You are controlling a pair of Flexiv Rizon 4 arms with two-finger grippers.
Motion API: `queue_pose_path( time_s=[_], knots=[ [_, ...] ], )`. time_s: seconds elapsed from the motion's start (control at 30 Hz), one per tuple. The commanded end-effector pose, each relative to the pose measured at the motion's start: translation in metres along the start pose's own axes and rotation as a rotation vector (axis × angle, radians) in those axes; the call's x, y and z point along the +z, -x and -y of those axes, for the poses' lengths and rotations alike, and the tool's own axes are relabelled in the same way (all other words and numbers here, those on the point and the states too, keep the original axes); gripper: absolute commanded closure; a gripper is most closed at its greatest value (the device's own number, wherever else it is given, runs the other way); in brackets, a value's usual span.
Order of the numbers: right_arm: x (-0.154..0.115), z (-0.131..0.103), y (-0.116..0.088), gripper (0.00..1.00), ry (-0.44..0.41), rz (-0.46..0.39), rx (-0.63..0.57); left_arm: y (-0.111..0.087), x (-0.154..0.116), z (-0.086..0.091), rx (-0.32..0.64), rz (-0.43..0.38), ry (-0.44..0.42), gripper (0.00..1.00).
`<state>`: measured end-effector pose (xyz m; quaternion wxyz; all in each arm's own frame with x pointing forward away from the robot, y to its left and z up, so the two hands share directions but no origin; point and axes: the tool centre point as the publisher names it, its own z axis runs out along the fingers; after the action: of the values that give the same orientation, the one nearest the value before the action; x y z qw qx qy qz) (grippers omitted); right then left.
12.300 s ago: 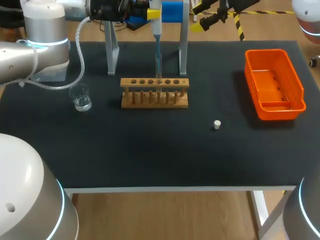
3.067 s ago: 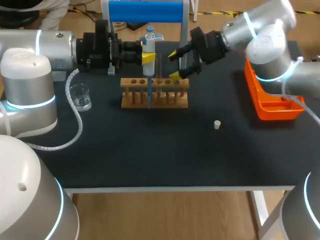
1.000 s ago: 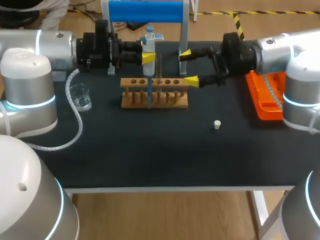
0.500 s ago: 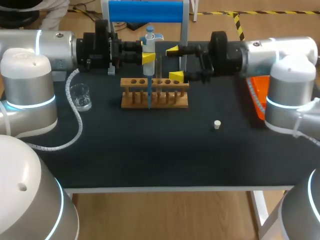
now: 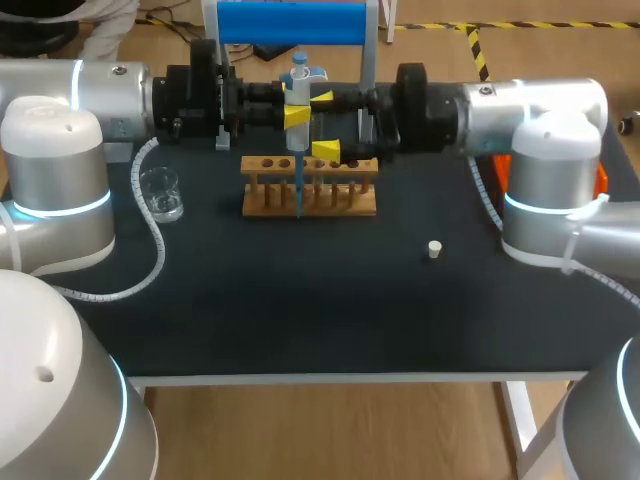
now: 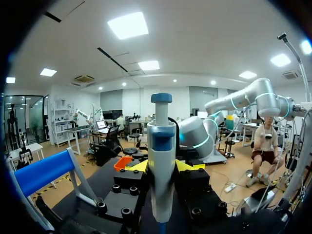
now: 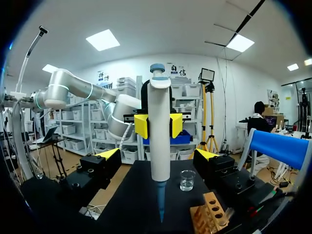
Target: Invert the test tube, pick up the pipette, mount the tip to pipette, aspirate from beaker and dispense into the tube, eject the tip, return the pipette, and cap with the stopper.
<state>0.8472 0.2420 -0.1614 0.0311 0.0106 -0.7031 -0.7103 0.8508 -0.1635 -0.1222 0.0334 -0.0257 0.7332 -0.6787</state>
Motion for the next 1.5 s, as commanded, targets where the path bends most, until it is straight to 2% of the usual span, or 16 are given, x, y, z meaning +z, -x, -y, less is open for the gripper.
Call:
queue_pose_path(
  time_s=[0.03, 0.6, 0.8, 0.9, 0.97, 1.37, 1.5],
  knots=[
    [0.008, 0.001, 0.001, 0.0, 0.008, 0.004, -0.006, -0.001, 0.001, 0.0, 0.002, 0.005, -0.004, 1.0],
    [0.029, 0.004, 0.009, 0.0, 0.017, 0.041, -0.018, -0.001, 0.001, 0.0, 0.002, 0.005, -0.004, 1.0],
    [0.032, 0.002, 0.013, 0.08, 0.025, 0.052, -0.008, -0.001, 0.001, 0.0, 0.002, 0.005, -0.004, 1.0],
    [0.034, 0.002, 0.012, 0.21, 0.027, 0.055, -0.005, -0.001, 0.001, 0.0, 0.002, 0.005, -0.004, 1.0],
    [0.035, 0.002, 0.012, 0.24, 0.026, 0.054, -0.005, -0.001, 0.001, 0.0, 0.002, 0.005, -0.004, 1.0],
    [0.039, 0.002, 0.01, 0.21, 0.027, 0.065, 0.0, -0.001, 0.001, 0.0, 0.002, 0.005, -0.004, 1.0],
    [0.039, 0.002, 0.01, 0.28, 0.032, 0.069, 0.003, -0.001, 0.001, 0.0, 0.002, 0.005, -0.004, 1.0]
  ],
)
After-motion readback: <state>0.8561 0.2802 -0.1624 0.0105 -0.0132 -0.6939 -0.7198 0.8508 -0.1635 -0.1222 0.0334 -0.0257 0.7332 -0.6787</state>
